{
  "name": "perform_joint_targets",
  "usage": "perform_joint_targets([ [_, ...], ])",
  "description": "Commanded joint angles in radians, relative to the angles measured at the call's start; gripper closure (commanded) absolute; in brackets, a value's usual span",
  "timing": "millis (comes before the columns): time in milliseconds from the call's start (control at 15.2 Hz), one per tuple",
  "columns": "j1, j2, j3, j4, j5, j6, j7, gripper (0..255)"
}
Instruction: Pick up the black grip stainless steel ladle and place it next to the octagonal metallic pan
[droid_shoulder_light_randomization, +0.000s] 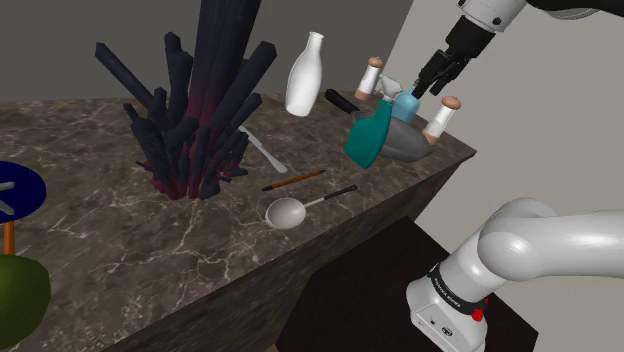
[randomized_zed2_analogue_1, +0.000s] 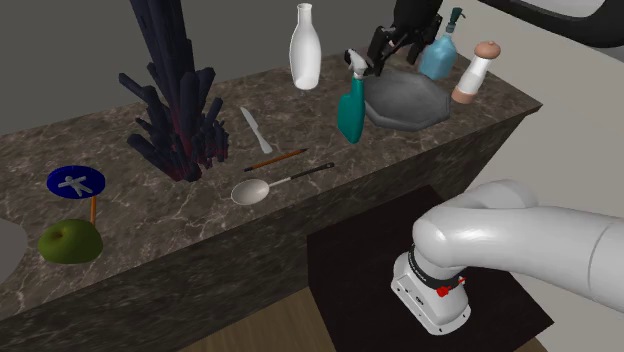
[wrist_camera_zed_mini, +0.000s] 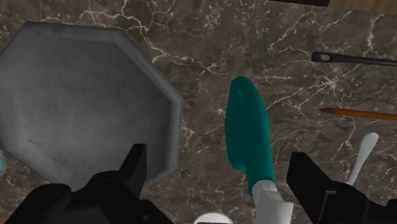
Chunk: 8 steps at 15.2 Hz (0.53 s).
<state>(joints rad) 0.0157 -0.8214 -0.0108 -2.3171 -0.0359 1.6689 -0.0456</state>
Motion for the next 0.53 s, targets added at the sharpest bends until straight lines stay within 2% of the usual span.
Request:
perform_joint_targets([
  [0,0.000,0.000,0.000,0.000,0.000,0.000,0.000,0],
  [462,0.147,0.124,0.034,-0.025,0.026,0.131,-0.200,0],
])
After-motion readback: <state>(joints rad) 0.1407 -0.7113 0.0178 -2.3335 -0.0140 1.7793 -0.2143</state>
